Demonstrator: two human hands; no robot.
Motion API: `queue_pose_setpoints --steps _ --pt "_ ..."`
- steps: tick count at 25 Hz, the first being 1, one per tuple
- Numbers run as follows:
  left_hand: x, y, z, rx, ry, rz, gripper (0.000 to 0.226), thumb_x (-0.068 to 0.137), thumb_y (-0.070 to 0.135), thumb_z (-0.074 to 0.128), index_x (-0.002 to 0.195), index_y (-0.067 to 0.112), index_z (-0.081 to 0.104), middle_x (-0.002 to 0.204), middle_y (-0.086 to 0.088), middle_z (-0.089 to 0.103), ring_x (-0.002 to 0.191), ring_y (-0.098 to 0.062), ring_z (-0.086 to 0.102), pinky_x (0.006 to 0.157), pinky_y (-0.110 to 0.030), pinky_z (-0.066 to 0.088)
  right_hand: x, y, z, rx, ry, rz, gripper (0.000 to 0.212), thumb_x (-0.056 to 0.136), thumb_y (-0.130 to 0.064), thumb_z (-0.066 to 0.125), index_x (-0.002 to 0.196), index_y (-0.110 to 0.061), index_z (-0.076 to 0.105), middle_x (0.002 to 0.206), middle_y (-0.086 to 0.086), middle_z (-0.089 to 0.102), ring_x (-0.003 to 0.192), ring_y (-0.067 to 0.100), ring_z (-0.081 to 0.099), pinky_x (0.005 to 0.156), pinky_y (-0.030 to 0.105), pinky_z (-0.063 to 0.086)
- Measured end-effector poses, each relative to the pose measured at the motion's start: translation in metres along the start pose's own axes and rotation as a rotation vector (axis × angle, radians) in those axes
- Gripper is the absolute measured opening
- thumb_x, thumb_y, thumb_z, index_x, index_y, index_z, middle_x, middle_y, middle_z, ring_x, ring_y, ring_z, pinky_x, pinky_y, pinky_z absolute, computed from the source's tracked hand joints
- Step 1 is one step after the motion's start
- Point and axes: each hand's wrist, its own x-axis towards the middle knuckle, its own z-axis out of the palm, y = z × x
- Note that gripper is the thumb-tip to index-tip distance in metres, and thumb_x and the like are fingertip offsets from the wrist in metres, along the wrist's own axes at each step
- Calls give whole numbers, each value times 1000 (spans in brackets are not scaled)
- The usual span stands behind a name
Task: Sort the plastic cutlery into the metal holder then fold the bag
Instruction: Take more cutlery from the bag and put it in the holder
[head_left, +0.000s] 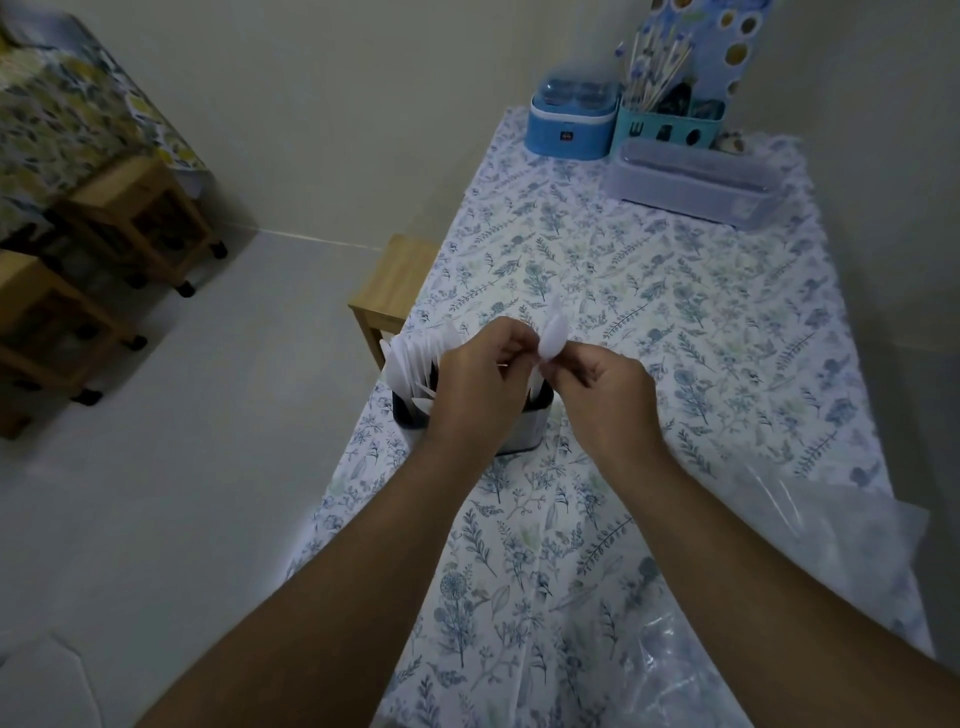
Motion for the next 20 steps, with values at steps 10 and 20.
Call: queue_pose_setpoints --steps 10,20 --pt "-18 28 -7 309 38 91 27 90 -2 55 111 11 66 106 -2 69 97 -15 63 81 -30 54 -9 0 -16 -293 -20 -38 31 97 -20 65 126 -12 70 114 7 77 103 17 71 90 23 52" --pt "-188 -42 110 306 -878 453 63 93 30 59 152 21 39 160 -2 35 147 -13 30 121 -30 25 -210 138 -140 -702 200 -39 20 90 -22 58 103 -23 74 100 0 66 95 25 62 88 36 47"
